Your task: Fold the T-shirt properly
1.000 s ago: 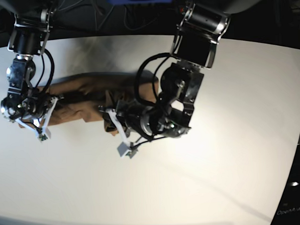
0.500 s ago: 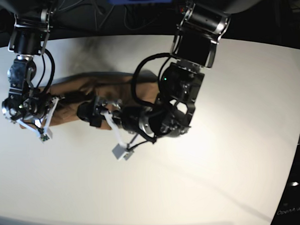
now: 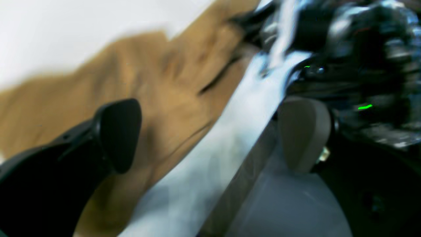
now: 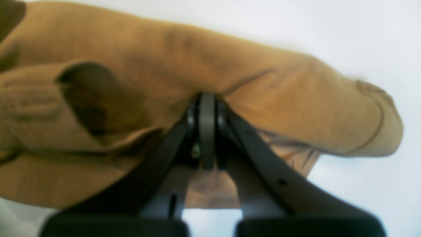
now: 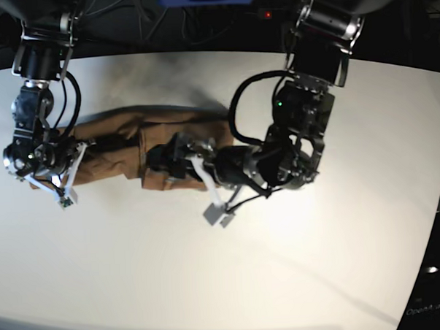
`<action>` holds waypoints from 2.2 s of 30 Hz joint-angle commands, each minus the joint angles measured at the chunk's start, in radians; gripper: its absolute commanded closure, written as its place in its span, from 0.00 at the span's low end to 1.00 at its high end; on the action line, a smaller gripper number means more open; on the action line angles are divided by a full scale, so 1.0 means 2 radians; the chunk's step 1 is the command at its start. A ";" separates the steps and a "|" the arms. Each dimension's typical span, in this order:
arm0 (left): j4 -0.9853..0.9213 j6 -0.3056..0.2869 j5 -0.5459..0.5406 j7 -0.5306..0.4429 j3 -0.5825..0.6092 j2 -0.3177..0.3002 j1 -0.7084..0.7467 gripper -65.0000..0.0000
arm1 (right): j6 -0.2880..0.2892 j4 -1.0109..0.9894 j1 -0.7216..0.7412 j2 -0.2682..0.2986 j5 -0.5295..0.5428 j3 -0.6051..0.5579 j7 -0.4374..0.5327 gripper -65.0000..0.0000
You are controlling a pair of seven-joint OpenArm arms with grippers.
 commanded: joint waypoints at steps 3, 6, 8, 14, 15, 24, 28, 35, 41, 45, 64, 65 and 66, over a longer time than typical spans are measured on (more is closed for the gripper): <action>0.007 -0.004 -0.012 -0.007 -0.003 -0.020 -0.007 0.00 | 0.009 -0.004 -0.003 -0.003 0.007 -0.004 -0.017 0.99; 0.007 -0.004 -0.012 -0.005 -0.003 -0.024 -0.007 0.00 | 0.009 -0.004 -0.003 -0.004 0.007 -0.004 -0.017 0.99; 0.007 -0.003 -0.012 -0.006 -0.003 -0.020 -0.007 0.00 | 0.009 -0.004 -0.003 -0.004 0.007 -0.003 -0.017 0.99; 0.004 -0.001 -0.008 -0.007 -0.002 -0.002 -0.011 0.00 | 0.009 -0.004 -0.003 -0.004 0.007 -0.003 -0.017 0.99; 0.004 -0.001 -0.008 -0.007 -0.001 -0.001 -0.013 0.00 | 0.009 -0.004 -0.003 -0.004 0.007 -0.003 -0.017 0.99; 0.003 -0.001 -0.012 -0.004 -0.001 0.011 -0.020 0.00 | 0.009 -0.004 -0.003 -0.004 0.007 -0.003 -0.017 0.99; 0.003 -0.006 -0.013 -0.007 -0.027 0.011 -0.007 0.00 | 0.009 -0.004 -0.008 -0.004 0.007 -0.002 -0.017 0.99; 0.000 -0.007 -0.047 -0.006 -0.057 0.007 -0.006 0.00 | 0.009 -0.004 -0.011 -0.004 0.007 -0.003 -0.006 0.99; 0.004 -0.007 -0.076 -0.007 -0.058 0.001 -0.008 0.36 | 0.009 -0.004 -0.014 -0.004 0.007 -0.003 -0.006 0.99; -0.004 -0.006 -0.071 -0.010 -0.058 0.001 -0.010 0.84 | 0.009 -0.004 -0.015 -0.004 0.007 -0.003 -0.006 0.99; -0.106 -0.006 -0.032 -0.063 -0.054 0.014 -0.011 0.97 | 0.009 -0.004 -0.016 -0.004 0.007 -0.003 -0.006 0.99; -0.112 -0.006 -0.022 -0.070 -0.054 0.018 -0.011 0.97 | 0.009 -0.004 -0.016 -0.004 0.007 -0.003 -0.006 0.99; -0.121 -0.006 -0.012 -0.075 -0.054 0.023 -0.011 0.97 | 0.009 -0.004 -0.016 -0.004 0.007 -0.003 -0.006 0.99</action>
